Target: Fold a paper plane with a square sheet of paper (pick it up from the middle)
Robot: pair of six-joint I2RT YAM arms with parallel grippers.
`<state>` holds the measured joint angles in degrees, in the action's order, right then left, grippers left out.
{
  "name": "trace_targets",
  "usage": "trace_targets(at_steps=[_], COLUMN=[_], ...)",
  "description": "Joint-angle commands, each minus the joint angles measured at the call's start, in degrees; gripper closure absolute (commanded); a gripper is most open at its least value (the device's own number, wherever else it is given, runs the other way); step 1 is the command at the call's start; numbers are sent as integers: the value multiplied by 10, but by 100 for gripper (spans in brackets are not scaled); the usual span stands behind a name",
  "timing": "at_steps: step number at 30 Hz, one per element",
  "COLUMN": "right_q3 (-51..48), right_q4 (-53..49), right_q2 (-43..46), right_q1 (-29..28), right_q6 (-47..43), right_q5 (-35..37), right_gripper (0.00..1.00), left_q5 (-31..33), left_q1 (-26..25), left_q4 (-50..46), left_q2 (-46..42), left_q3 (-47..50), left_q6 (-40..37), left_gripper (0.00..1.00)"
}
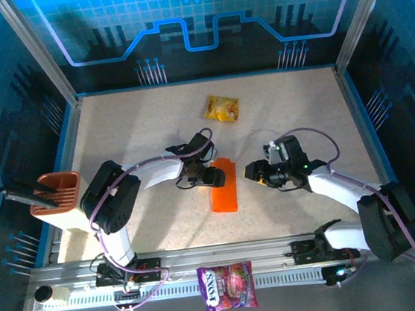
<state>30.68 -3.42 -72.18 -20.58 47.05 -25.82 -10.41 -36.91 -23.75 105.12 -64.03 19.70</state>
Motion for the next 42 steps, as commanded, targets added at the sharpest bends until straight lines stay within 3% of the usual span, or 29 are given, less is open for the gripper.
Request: trace_targets(at_steps=[1, 8, 14, 20, 26, 36, 42], right_q3=[5, 12, 19, 32, 61, 73, 52], right_q4=[15, 24, 43, 61, 89, 107, 67], right_q2=[-13, -31, -58, -91, -149, -241, -256], right_q1=[-16, -28, -49, -71, -106, -117, -117], right_q6=[10, 15, 31, 50, 74, 85, 77], right_q5=[10, 13, 25, 40, 57, 57, 86], right_gripper=[46, 58, 71, 79, 95, 100, 100], left_q5=[-24, -4, -6, 6, -5, -15, -28], left_q1=[3, 6, 14, 15, 14, 14, 16], left_q4=[-20, -72, -62, -81, -69, -61, 6], left_q2=[14, 29, 33, 51, 52, 47, -8], left_q3=[-11, -34, -35, -49, -45, -39, -2], left_q6=[-27, -96, -69, -61, -52, -45, 11], left_gripper=[35, 33, 33, 33, 31, 31, 28])
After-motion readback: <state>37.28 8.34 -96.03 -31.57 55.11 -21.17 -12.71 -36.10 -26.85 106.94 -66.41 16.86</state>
